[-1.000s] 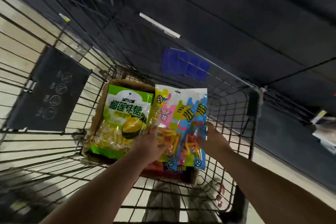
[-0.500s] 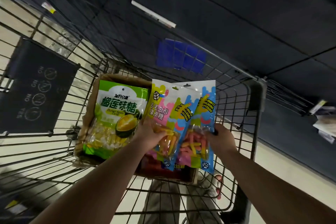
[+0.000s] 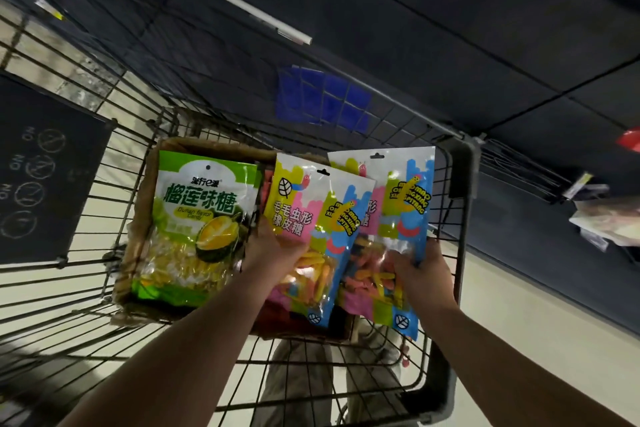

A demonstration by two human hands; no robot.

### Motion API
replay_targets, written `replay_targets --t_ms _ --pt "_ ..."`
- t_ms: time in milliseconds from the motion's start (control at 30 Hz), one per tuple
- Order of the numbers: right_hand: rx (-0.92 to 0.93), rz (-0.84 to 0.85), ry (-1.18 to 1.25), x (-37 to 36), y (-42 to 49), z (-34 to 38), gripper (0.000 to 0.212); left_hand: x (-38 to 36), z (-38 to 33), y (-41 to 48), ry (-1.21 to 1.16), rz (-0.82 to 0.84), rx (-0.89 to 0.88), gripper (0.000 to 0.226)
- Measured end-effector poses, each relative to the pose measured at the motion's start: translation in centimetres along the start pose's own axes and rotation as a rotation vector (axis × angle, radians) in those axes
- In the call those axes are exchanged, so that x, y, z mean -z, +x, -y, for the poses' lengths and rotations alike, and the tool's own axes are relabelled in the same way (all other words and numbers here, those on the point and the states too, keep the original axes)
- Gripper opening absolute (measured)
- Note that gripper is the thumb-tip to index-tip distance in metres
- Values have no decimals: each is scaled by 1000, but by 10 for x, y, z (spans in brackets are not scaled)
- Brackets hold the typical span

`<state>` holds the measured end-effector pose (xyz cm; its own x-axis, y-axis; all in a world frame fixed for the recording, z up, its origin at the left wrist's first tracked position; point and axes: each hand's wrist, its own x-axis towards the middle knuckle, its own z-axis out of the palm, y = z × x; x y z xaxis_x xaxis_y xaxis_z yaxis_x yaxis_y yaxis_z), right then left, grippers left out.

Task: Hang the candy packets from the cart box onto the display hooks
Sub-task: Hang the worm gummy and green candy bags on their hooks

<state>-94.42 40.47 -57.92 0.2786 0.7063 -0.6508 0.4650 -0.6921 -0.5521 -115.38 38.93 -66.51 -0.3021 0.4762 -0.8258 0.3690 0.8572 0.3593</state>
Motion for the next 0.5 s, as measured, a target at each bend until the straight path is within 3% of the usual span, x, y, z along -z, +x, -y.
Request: replay_targets --t_ms 267,300,400,500 --pt "34 -21 -1 8 -7 -1 18 16 4 3 -46 83 39 107" --pt "37 -21 0 7 -8 -2 17 18 7 6 -81 107 31 97" --pt "35 -15 4 7 -8 -2 15 26 12 5 -109 154 8 32" --pt "1 -3 31 7 -9 1 15 35 8 -8 -120 185 -12 31"
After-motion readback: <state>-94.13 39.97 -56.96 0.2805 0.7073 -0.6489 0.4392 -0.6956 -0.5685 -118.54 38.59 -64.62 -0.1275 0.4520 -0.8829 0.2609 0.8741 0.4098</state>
